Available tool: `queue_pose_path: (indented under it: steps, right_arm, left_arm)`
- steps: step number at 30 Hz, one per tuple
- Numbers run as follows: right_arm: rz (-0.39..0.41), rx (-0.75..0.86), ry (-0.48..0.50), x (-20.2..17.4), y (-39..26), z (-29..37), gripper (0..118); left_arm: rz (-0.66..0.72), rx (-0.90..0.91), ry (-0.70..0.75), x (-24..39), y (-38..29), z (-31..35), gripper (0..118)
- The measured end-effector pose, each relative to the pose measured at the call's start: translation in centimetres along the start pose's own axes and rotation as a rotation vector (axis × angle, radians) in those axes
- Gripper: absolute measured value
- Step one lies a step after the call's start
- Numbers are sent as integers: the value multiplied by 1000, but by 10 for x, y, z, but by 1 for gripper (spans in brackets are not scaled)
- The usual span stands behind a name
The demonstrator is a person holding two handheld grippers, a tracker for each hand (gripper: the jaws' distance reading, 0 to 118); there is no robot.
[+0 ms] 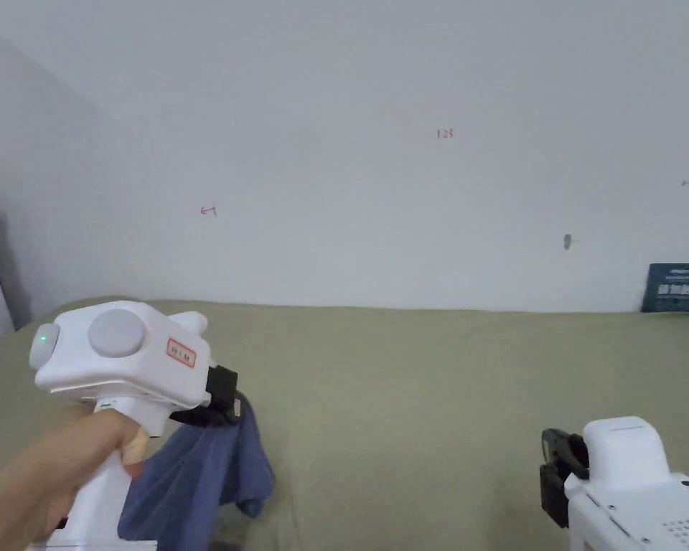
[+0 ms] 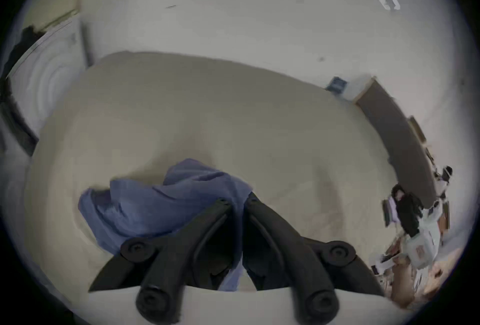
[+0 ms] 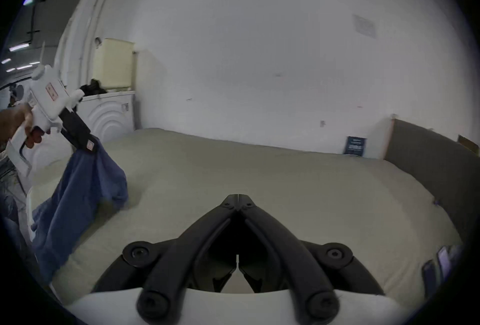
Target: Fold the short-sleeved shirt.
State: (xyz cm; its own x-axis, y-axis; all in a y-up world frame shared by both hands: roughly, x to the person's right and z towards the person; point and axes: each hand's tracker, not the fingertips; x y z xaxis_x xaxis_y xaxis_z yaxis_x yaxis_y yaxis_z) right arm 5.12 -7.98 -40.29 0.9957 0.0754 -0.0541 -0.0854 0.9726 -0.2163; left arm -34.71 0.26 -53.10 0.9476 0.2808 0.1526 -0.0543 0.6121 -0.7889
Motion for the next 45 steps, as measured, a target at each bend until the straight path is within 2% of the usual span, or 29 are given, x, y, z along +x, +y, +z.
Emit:
queue_pose_path:
  steps: [4,11,18,21,22,23,24,25,26,28,30,31,32,33,34,38,43,45]
  right_arm:
    - [7,6,-130,66,9,18,0]
    - [23,-18,-299,151,4,53,0]
    - [11,-74,-383,190,-20,63,0]
    - [-5,-96,-394,193,-30,61,0]
    - [-8,-101,-392,192,-32,64,0]
    - [-12,-107,-389,191,-34,64,0]
    - [-13,-111,-386,189,-36,64,0]
    - [-13,-114,-380,188,-37,64,0]
    - [-14,-115,-375,186,-37,68,0]
    - [-16,-121,-367,184,-35,67,0]
    - [-26,-118,-360,182,-32,67,0]
    - [-42,-111,-349,181,-29,66,0]
    - [-54,-103,-343,179,-27,65,0]
    - [-62,-98,-340,176,-25,64,0]
    - [-66,-91,-334,174,-24,62,0]
    - [-94,-77,-299,162,-21,54,0]
    - [-87,-85,-265,147,-30,49,0]
    - [-85,-96,-258,142,-34,46,0]
  left_arm:
    - [-202,-10,-108,97,27,-31,4]
    - [-349,-103,-363,244,19,-95,4]
    - [-390,-299,-505,315,-61,-177,4]
    - [-405,-393,-477,323,-98,-211,6]
    - [-380,-392,-457,322,-107,-221,18]
    - [-343,-396,-433,319,-112,-232,45]
    - [-300,-407,-402,317,-116,-239,83]
    - [-270,-419,-357,312,-118,-241,108]
    - [-232,-406,-368,303,-114,-234,105]
    - [-198,-365,-393,287,-101,-210,90]
    - [-235,-224,-350,264,-90,-173,83]
    - [-257,-137,-310,247,-81,-151,73]
    - [-266,-53,-260,229,-79,-128,58]
    - [-255,16,-209,212,-80,-110,35]
    - [-234,84,-136,193,-84,-91,5]
    - [-145,284,66,118,-110,-36,1]
    - [-24,398,153,56,-153,0,0]
    - [7,369,158,40,-160,2,0]
